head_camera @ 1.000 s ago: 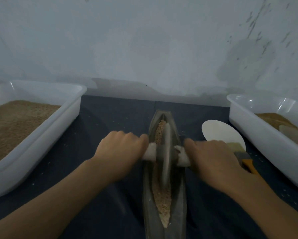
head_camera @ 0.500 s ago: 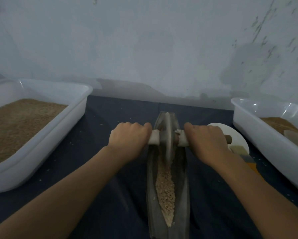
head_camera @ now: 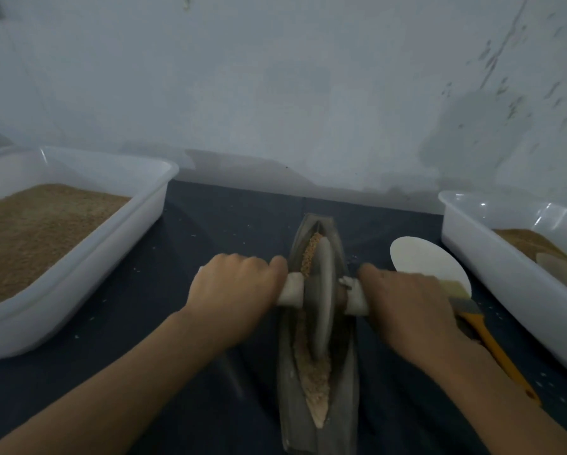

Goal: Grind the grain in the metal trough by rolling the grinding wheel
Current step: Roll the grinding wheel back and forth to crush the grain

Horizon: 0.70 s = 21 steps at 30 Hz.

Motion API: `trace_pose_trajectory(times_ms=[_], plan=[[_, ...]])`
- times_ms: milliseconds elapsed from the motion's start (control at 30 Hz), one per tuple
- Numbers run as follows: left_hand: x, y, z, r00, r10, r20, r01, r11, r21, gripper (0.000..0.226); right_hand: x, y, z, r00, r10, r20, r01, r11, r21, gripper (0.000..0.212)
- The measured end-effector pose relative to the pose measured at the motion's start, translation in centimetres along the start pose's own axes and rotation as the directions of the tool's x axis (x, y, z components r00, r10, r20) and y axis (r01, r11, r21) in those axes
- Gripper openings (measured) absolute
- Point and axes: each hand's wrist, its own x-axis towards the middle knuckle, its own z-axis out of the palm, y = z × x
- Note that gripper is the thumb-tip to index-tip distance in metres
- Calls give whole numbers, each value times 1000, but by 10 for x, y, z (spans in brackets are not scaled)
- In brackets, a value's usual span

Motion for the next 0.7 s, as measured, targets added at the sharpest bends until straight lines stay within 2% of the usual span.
trace_pose_trajectory(times_ms=[67,100,167,233,367,467,533,633,700], plan=[[16,0,8,998,-55,-14,55,998,16,33,20,6,11,996,59,60,-56,997,-48,45],[24,0,11,997,-69,-18,69,997,21,33,28,9,16,988,103,112,-101,995,-22,39],[36,0,17,996,-73,-41,75,996,38,30,35,11,21,983,142,118,-144,990,10,34],[38,-3,22,997,-73,-37,75,997,36,28,32,8,18,988,131,78,-129,991,-41,33],[23,-5,26,996,-77,-44,75,996,-38,23,6,-5,-8,998,15,53,-4,977,-211,34],[6,-2,14,998,-43,-56,40,997,-58,22,-12,-12,-21,996,3,87,13,983,-183,31],[-9,0,6,998,-8,-61,9,1000,3,33,-15,-13,-19,991,28,128,-13,993,-116,30],[-17,2,-7,1000,23,-21,-22,998,52,47,-10,-9,-7,987,78,143,-69,995,-72,41],[-7,3,-6,1000,-2,8,2,998,55,45,-1,-3,5,985,105,138,-94,992,-84,42]])
